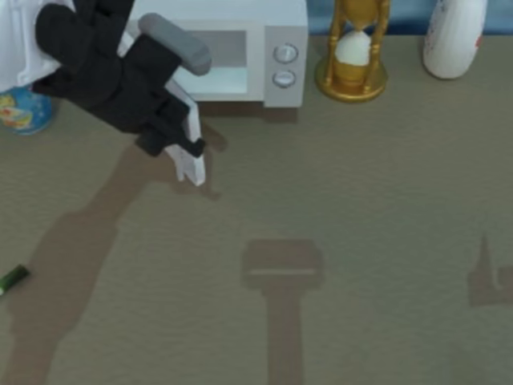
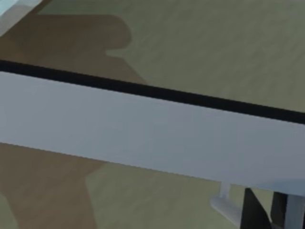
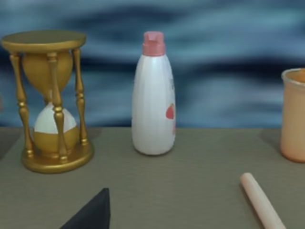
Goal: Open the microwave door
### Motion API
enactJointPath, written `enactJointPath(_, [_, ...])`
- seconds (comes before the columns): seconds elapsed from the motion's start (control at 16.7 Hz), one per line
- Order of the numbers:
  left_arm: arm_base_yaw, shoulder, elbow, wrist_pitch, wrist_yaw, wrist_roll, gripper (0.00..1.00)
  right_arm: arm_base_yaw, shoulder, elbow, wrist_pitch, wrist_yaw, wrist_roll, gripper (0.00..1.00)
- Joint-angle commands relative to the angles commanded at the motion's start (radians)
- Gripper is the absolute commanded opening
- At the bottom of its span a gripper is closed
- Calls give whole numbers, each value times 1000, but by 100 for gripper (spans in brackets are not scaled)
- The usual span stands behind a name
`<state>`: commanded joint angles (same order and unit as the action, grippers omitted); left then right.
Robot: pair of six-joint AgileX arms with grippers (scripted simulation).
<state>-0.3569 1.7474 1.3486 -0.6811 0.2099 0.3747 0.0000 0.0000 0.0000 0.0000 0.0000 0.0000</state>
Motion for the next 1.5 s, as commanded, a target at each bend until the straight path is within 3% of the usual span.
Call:
enactJointPath(0.36, [3,0,-2,-3,11,12,0,0,0,0,0,0,0,100])
enactJointPath(0.9, [77,-25,-24,-52,95,194,0,0,0,0,0,0,0,100])
enactJointPath(1.5, [78,-26,-24,-52,96,196,0,0,0,0,0,0,0,100])
